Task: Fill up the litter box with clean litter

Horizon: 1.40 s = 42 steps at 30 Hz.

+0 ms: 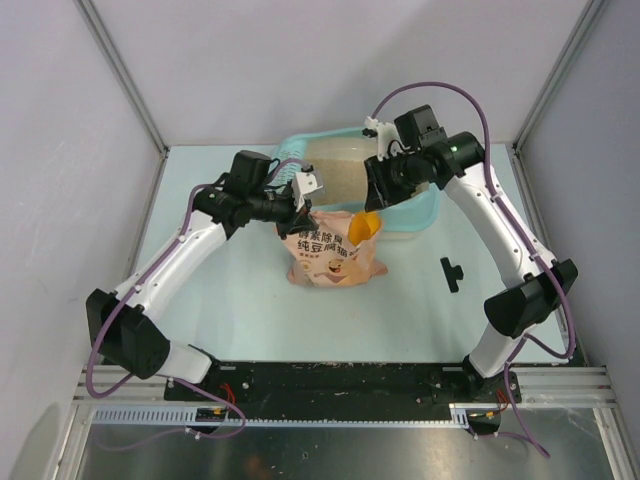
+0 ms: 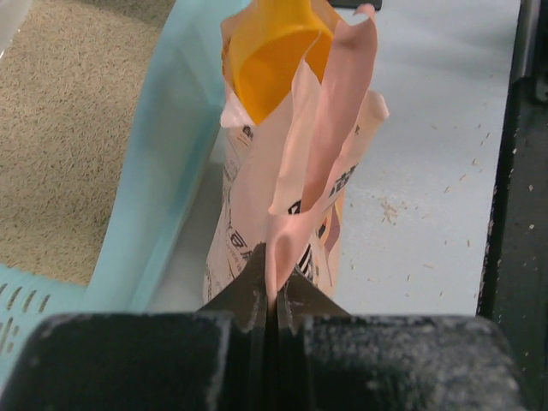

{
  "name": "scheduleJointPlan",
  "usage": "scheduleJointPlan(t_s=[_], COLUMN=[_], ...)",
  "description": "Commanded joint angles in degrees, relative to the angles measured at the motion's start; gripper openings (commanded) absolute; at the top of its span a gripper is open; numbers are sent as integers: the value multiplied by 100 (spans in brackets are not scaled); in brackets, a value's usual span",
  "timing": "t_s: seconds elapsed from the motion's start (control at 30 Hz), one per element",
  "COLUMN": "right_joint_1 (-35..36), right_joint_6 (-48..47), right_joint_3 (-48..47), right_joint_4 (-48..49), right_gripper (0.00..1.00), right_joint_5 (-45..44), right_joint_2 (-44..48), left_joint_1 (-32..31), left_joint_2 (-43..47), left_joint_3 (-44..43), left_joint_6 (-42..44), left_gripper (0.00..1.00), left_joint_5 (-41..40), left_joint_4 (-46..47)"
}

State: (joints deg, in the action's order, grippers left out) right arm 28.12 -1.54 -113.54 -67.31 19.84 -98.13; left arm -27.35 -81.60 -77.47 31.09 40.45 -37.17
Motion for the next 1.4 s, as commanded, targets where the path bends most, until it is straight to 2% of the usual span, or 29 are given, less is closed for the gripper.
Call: scheduleJointPlan(t_s=[0.0,0.2,0.3,0.4,0.6,0.9,1.03,1.23,1.37], right_joint_1=[123,308,405,519,660,554,546,475,405], right_joint_6=[383,523,900,1102,1375,1876,2070,2333,2571], right_joint_3=[24,349,472,517,736,1869,2589,3257,3505], right_joint_4=[289,210,227,253,420,973,1588,2283,2949], right_gripper=[0,0,0,0,0,0,0,0,0], right_joint_5=[-121,-576,-1522,-1921,-2123,-1870,-1677,-904,-53], right_joint_2=[277,294,408,426,242,461,794,865,892], left_joint_1=[-68,-68,-95,-130,-182,-244,-253,-270,-279], left_joint_2=[302,548,636,646,505,514,531,435,356], left_joint_3=[-418,-330,-330,-312,-277,-269,-224,-198,-207], left_joint_6=[-499,-753,-1095,-1254,-1465,-1606,-1650,-1641,-1571], left_gripper=[0,0,0,0,0,0,0,0,0], left_joint_5=[710,508,517,482,613,710,684,710,684], left_joint_4=[140,148,157,218,403,570,605,676,693])
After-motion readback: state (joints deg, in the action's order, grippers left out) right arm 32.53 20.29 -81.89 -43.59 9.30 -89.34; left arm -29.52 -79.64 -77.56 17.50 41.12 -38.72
